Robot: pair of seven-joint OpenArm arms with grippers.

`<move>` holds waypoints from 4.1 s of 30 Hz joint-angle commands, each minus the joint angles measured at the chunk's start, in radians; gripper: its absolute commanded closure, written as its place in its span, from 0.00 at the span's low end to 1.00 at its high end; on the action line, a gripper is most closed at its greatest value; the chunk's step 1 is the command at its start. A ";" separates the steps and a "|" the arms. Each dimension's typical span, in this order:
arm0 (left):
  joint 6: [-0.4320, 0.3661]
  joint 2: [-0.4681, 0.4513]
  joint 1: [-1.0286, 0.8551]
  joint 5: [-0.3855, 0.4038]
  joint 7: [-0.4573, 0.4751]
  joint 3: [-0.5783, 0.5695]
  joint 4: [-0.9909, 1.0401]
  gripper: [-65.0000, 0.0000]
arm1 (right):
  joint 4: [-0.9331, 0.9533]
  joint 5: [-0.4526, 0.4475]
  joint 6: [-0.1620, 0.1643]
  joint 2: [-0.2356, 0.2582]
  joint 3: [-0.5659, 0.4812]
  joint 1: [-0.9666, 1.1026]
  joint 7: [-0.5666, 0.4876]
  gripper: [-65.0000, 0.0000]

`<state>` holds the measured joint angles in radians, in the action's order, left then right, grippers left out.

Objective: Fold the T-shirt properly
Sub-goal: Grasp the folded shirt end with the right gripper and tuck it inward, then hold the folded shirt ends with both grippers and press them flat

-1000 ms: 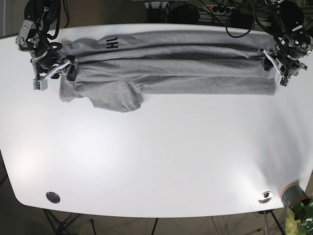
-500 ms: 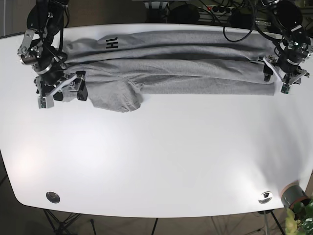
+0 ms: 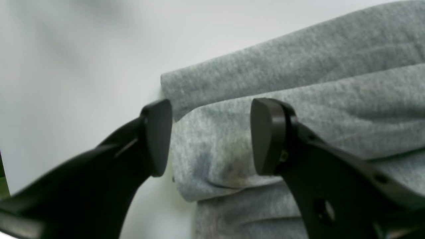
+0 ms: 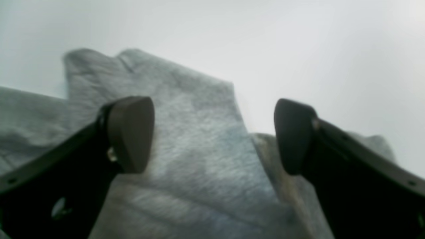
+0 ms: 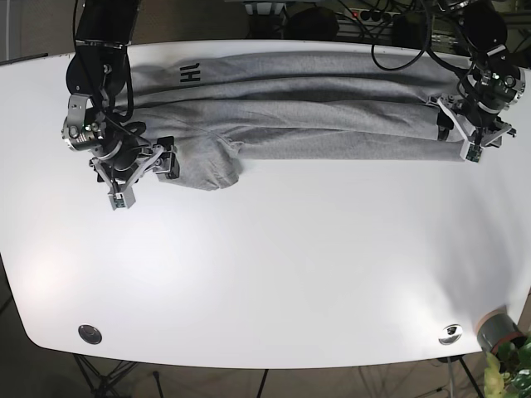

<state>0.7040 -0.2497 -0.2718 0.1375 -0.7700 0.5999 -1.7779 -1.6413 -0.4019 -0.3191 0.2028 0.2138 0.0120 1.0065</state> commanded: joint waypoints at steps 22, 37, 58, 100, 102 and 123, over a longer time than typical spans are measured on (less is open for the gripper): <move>-0.006 -0.033 0.003 0.004 0.019 -0.054 0.188 0.46 | 0.149 0.001 -0.004 -0.045 -0.135 -0.057 -0.096 0.32; -0.006 -0.035 0.006 0.004 0.019 -0.059 0.214 0.46 | -0.035 -0.002 -0.002 -0.064 -0.032 0.006 -0.093 0.95; -0.006 -0.036 0.007 0.004 0.019 -0.059 0.215 0.46 | -0.365 -0.002 -0.002 -0.122 0.092 0.326 -0.071 0.94; -0.006 -0.056 0.007 0.004 0.019 -0.059 0.215 0.46 | -0.337 0.103 -0.099 -0.182 0.062 0.351 -0.068 0.60; -0.006 -0.056 0.007 0.004 0.019 -0.059 0.215 0.46 | -0.314 0.157 -0.099 -0.184 0.065 0.351 -0.070 0.60; -0.006 -0.052 0.182 -0.092 0.039 -0.133 0.415 0.46 | -0.087 0.225 -0.099 -0.179 0.144 0.276 -0.199 0.61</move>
<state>0.7090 -0.3046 -0.1135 0.1314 -0.6964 0.4728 -1.3895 -1.7344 -0.2058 -0.4271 0.0170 0.3546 0.2939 0.7773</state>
